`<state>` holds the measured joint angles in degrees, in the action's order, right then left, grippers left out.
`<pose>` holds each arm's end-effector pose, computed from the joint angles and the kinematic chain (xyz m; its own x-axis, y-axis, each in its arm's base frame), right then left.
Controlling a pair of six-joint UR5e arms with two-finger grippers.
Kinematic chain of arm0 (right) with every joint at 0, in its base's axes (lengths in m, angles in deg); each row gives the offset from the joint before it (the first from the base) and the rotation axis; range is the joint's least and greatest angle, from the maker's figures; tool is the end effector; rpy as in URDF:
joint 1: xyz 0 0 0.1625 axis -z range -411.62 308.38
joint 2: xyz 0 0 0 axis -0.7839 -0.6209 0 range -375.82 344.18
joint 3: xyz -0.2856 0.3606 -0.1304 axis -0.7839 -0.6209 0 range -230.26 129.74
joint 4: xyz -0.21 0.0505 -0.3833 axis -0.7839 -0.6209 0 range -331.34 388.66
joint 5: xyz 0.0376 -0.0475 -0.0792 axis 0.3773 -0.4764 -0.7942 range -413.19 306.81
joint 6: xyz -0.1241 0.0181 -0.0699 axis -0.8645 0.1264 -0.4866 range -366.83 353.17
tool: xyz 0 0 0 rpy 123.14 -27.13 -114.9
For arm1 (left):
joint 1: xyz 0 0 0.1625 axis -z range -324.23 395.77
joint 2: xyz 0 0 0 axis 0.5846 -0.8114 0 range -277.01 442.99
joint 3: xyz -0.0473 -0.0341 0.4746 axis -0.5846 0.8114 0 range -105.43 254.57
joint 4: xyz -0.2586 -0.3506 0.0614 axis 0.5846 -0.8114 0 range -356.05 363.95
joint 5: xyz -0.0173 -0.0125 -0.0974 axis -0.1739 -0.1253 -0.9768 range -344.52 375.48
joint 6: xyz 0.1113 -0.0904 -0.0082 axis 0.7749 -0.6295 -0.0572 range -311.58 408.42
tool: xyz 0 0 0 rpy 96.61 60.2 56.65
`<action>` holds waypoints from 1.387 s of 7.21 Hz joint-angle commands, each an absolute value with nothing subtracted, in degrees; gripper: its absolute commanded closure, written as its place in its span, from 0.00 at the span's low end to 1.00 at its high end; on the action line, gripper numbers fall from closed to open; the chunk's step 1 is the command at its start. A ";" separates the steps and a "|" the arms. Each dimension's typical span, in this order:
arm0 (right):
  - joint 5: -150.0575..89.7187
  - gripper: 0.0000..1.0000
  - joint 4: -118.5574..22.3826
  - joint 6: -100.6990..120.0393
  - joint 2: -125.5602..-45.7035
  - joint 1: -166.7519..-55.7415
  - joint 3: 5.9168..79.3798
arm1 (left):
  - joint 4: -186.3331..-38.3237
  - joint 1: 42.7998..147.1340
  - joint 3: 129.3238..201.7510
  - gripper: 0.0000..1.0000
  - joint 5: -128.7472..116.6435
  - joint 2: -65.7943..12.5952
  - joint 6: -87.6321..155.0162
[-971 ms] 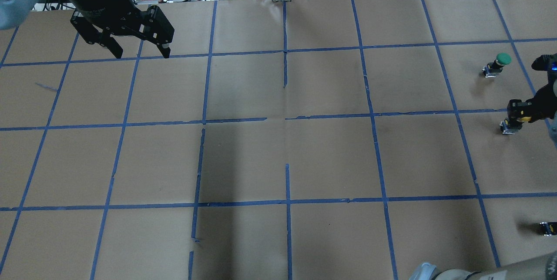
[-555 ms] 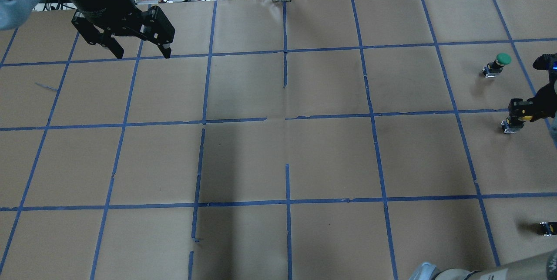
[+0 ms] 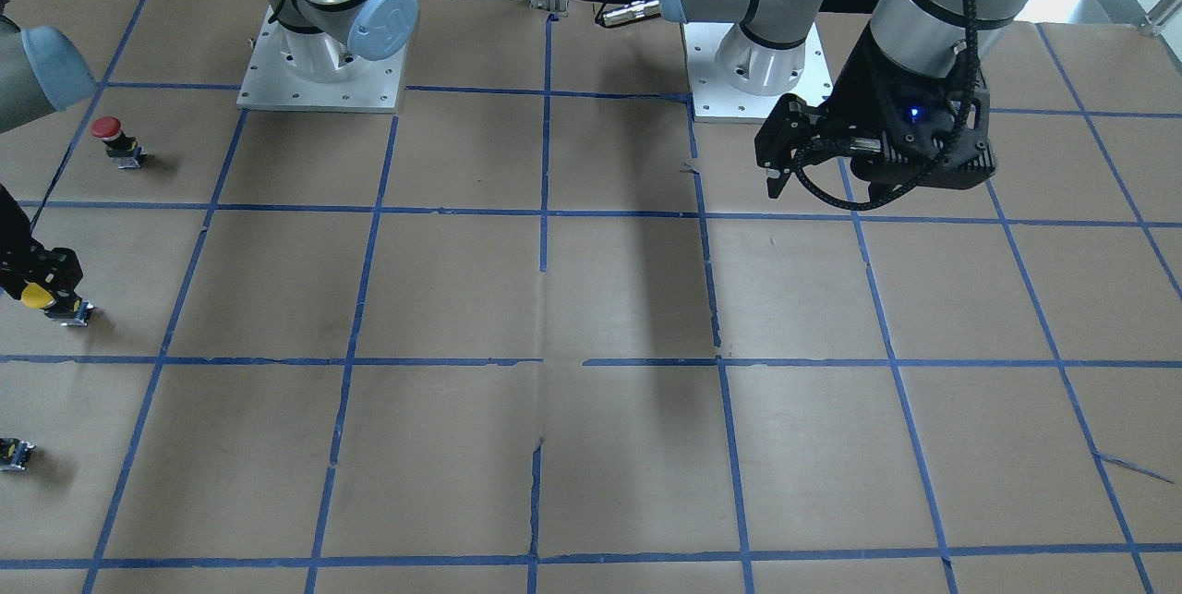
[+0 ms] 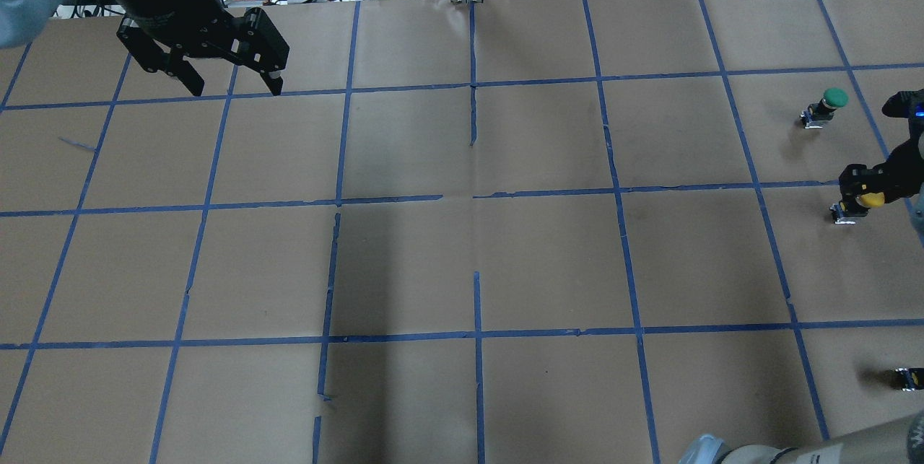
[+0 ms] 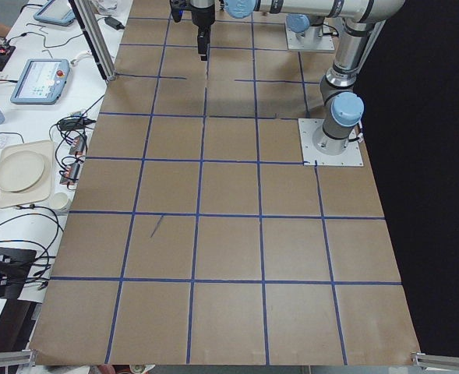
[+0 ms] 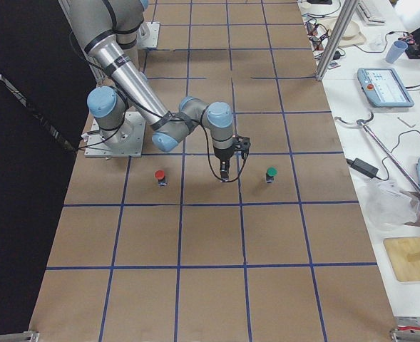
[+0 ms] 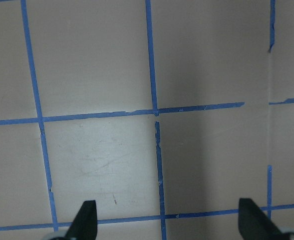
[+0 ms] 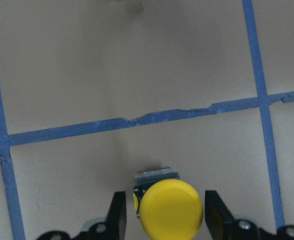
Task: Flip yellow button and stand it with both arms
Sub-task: 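Lower the button upright onto the table with the right gripper, then open the right gripper and lift it off the standing button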
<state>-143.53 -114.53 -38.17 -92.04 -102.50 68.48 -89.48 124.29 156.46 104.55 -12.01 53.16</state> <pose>-0.2428 -0.5084 0.2208 -0.9845 0.1431 0.1013 0.1264 0.9798 -0.1551 -0.1212 -0.5626 0.5174 -0.9983 0.0567 0.0167 0.0568 0.9984 0.0043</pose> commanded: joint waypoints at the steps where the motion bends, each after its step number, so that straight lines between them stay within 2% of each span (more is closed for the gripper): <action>1: -143.80 0.24 -114.25 -38.21 -92.37 -102.50 68.48 | -89.48 124.28 156.31 0.01 104.60 -11.93 53.17; 3: -144.07 0.04 -112.07 -38.21 -94.04 -102.50 68.04 | -89.48 124.19 156.22 0.00 104.69 -11.75 53.26; 4: -144.33 0.01 -106.48 -37.95 -97.09 -102.59 66.13 | -89.48 124.19 156.39 0.01 104.69 -11.66 53.17; 6: -144.16 0.00 -79.75 -36.98 -102.73 -103.20 55.44 | -89.65 124.19 156.31 0.00 104.95 -11.40 53.26; 7: -143.55 0.00 -71.01 -35.41 -104.84 -103.64 51.73 | -89.91 124.19 156.39 0.00 105.30 -10.70 53.17; 8: -143.28 0.00 -69.09 -32.26 -108.25 -106.69 51.17 | -90.09 124.19 156.13 0.00 105.31 -10.35 53.17; 10: -144.32 0.00 -65.50 -30.22 -113.90 -120.71 51.17 | -90.00 124.19 157.00 0.00 105.39 -9.39 53.17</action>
